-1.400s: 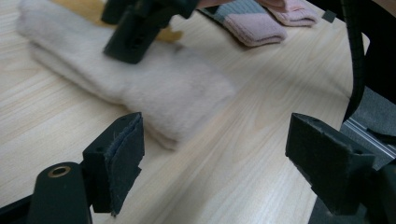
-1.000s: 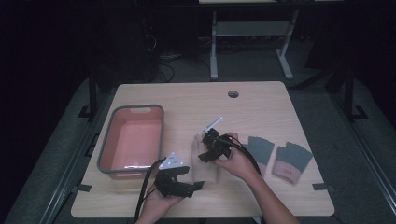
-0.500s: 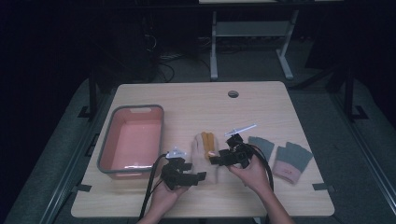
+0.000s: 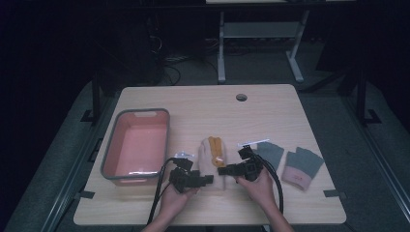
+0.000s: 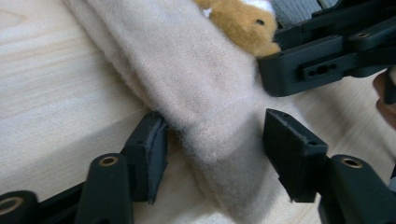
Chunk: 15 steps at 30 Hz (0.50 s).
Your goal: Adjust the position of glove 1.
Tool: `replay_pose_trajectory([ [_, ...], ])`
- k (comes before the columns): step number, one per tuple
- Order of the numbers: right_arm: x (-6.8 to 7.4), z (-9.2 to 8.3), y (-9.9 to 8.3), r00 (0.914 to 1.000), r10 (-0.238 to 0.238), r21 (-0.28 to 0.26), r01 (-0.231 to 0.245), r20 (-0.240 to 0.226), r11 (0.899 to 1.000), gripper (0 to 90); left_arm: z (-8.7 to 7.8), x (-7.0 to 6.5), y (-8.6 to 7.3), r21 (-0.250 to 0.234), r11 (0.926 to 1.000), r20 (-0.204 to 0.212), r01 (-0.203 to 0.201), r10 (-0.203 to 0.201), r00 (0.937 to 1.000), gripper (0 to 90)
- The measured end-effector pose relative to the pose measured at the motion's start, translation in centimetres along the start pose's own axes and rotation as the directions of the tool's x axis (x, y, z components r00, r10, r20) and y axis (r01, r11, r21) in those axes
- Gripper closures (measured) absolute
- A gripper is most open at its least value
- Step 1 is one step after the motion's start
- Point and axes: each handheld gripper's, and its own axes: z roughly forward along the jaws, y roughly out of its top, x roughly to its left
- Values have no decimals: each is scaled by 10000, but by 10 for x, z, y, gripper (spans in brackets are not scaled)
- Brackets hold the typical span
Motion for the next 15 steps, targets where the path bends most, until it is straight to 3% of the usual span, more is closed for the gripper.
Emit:
replay_pose_trajectory([
  [7,-4,4,-3,9974,722,-314,-724,-79,9969,505,4,4,1,74,9989,549,460,-463,9974,492],
  [15,-6,12,-10,9868,1485,-604,-1524,-640,9865,668,8,6,4,157,9966,767,811,-820,9937,557],
])
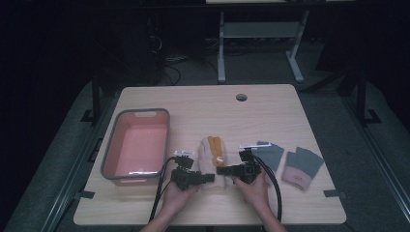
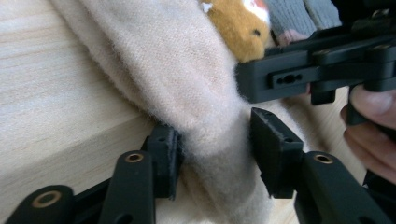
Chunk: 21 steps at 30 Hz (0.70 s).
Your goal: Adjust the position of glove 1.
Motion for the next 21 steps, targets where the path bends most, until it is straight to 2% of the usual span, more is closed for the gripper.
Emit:
replay_pose_trajectory([
  [4,-1,2,1,9997,151,89,-149,-170,9998,741,2,0,3,-11,10000,118,94,-94,9999,615],
  [8,-3,0,2,9993,49,100,-45,-371,9999,812,2,1,3,-105,9997,263,202,-199,9995,649],
  [13,-4,-4,2,9982,-2,118,10,-607,9999,826,-1,1,3,-191,9997,485,139,-130,9987,671],
  [21,2,-14,2,9956,-166,-91,158,-919,9998,831,-9,-3,5,-404,9992,909,32,5,9959,676],
])
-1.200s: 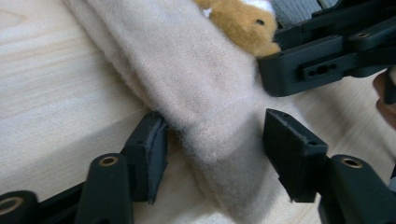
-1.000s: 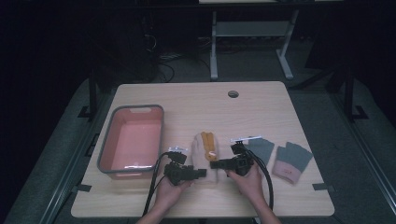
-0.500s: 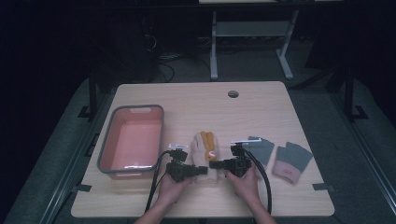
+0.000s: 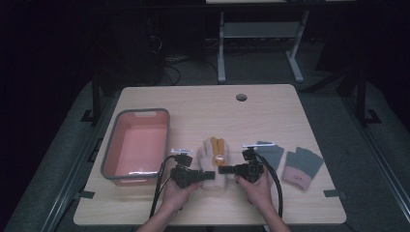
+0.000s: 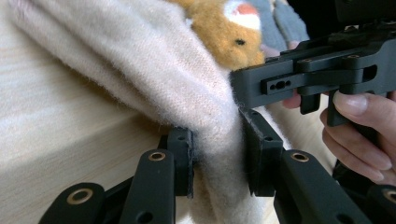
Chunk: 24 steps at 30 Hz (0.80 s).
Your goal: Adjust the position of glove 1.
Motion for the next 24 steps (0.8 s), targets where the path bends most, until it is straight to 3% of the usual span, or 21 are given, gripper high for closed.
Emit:
replay_pose_trajectory([
  [9,16,-14,8,9984,-242,-333,225,-505,9992,833,-18,-10,11,-312,9985,319,-443,453,9985,676],
  [24,44,-21,33,9915,-456,-646,379,-1218,9972,836,-53,-18,35,-720,9923,360,-1010,1037,9940,676],
])
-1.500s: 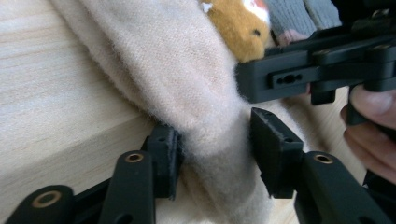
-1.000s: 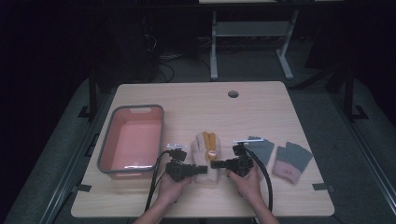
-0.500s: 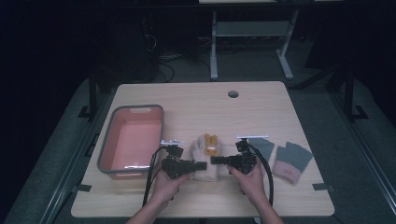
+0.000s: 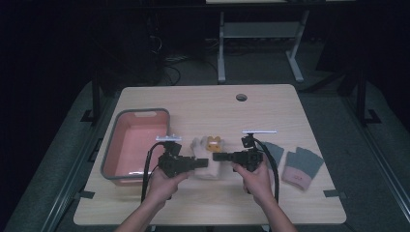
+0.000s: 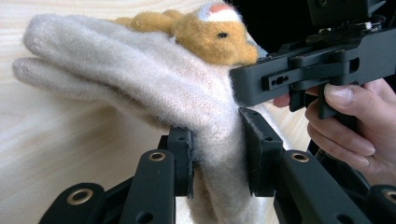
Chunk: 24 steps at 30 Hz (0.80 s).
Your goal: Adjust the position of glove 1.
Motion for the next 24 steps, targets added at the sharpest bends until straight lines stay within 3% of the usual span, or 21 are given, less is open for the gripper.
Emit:
replay_pose_trajectory([
  [8,12,1,13,9998,-137,5,137,-163,9999,836,-13,-1,12,-53,9998,29,-215,216,9998,676],
  [14,19,2,23,9995,-125,89,128,-303,9999,836,-20,0,19,-204,9997,104,-165,167,9998,676],
  [24,35,8,42,9976,-486,114,492,-496,9987,836,-40,3,35,-337,9991,158,-257,263,9995,676],
])
